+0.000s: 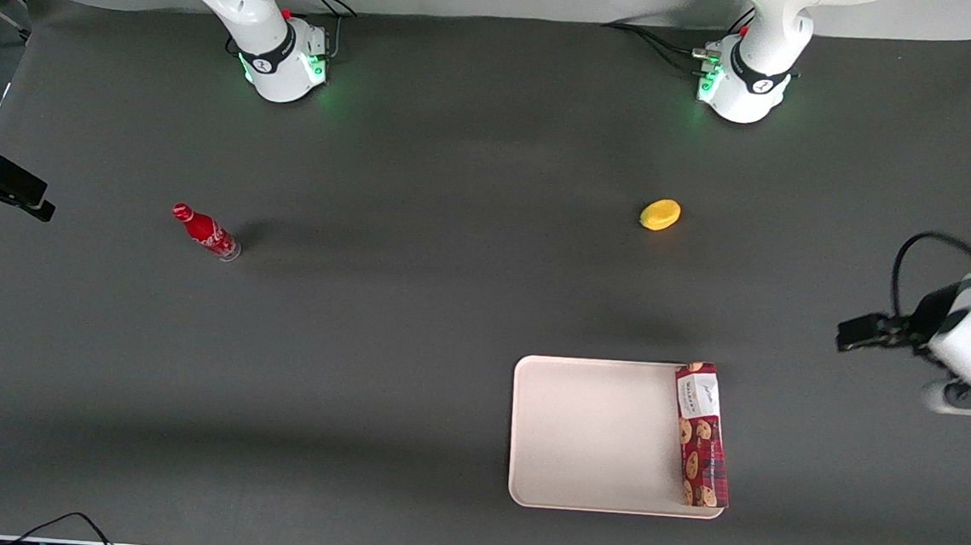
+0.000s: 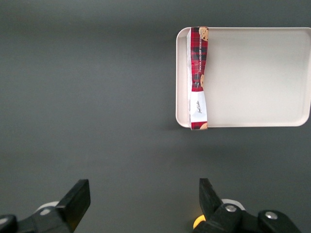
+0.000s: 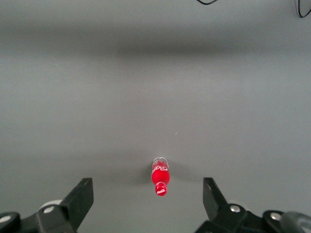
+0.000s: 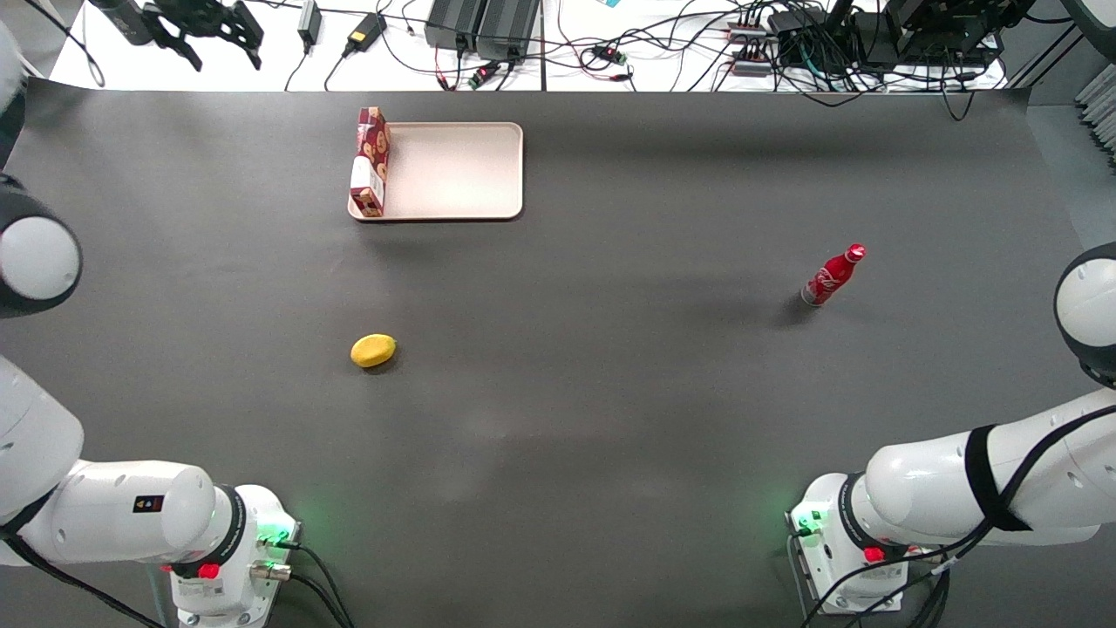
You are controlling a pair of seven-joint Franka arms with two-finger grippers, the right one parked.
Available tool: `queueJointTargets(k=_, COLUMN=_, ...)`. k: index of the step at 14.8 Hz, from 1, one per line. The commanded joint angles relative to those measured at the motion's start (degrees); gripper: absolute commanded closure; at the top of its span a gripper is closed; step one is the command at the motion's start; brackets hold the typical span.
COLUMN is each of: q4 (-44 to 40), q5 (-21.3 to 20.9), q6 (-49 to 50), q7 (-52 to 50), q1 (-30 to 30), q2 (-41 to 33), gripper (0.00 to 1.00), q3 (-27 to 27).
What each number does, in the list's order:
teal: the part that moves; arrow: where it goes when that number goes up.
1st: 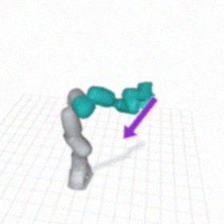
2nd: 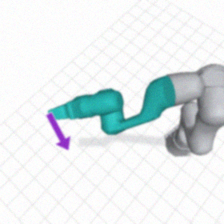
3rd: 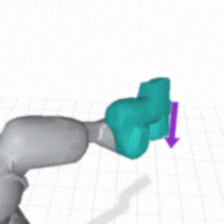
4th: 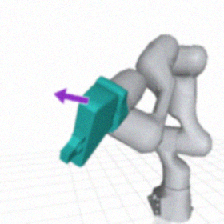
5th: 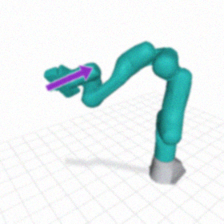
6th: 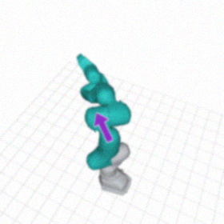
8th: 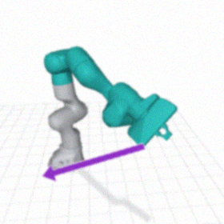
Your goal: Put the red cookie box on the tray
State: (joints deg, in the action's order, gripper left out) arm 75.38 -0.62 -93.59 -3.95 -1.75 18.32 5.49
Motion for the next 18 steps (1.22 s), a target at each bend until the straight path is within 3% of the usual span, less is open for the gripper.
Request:
queueJointTargets(k=1, q4=5.12, q5=-0.69, q6=3.49, q7=1.93, q1=-0.63, q2=-9.78, gripper=0.00, q3=-0.13)
queueJointTargets(k=7, q4=11.53, q5=-0.69, q6=5.88, q7=2.63, q1=-2.30, q2=-19.28, gripper=0.00, q3=-0.13)
queueJointTargets(k=18, q4=13.65, q5=-0.87, q6=3.24, q7=2.72, q1=-2.30, q2=-19.99, gripper=0.00, q3=-0.13)
